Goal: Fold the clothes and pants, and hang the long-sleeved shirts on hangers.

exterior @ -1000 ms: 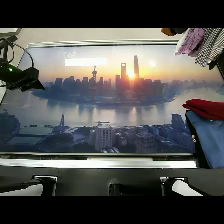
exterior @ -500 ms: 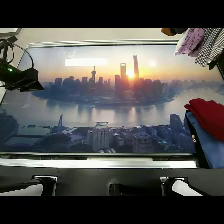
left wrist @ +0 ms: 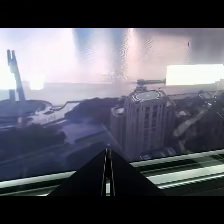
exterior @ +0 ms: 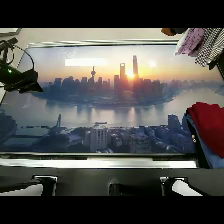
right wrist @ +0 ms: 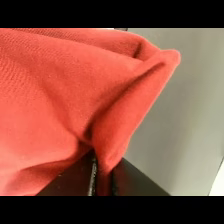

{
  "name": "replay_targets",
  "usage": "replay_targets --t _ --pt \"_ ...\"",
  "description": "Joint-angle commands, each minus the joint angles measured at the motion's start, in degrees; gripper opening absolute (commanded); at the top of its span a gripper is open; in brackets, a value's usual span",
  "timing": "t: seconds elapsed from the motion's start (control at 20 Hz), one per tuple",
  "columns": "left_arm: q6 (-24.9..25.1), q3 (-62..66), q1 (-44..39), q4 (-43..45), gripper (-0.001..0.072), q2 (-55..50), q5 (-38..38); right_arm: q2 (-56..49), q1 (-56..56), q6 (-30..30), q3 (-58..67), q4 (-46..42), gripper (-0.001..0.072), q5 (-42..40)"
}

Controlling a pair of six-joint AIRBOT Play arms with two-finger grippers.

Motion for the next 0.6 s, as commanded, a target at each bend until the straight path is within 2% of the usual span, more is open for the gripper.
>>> replay_targets --t 0.0,0.1,0.3,0.35,0.45,0.55 --pt "0.0 0.0 0.07 0.04 0.0017 0.02 -0.46 0.04 0.02 -0.17 -1.03 -1.11 0.0033 -0.66" --pt "0.0 0.0 0.07 0.04 0.0017 0.0 -0.46 0.04 0.02 -0.37 -1.03 -1.18 0.0094 0.63" --pt "0.0 0.0 0.07 0.04 0.0017 0.0 -0.46 0.04 0.02 -1.77 -1.03 -2.54 0.0094 2.19" --pt "0.0 0.0 0.07 0.04 0.0017 0.0 -0.46 0.04 0.02 -1.88 -1.03 -3.37 0.0165 2.86" --pt "0.0 0.0 0.07 0.04 0.0017 0.0 -0.46 0.04 0.02 -3.78 -1.01 -4.63 0.0492 3.41" --pt "-0.02 -0.02 0.07 0.07 0.0018 0.0 -0.22 0.24 0.04 -6.32 -0.42 -4.31 0.0484 2.95"
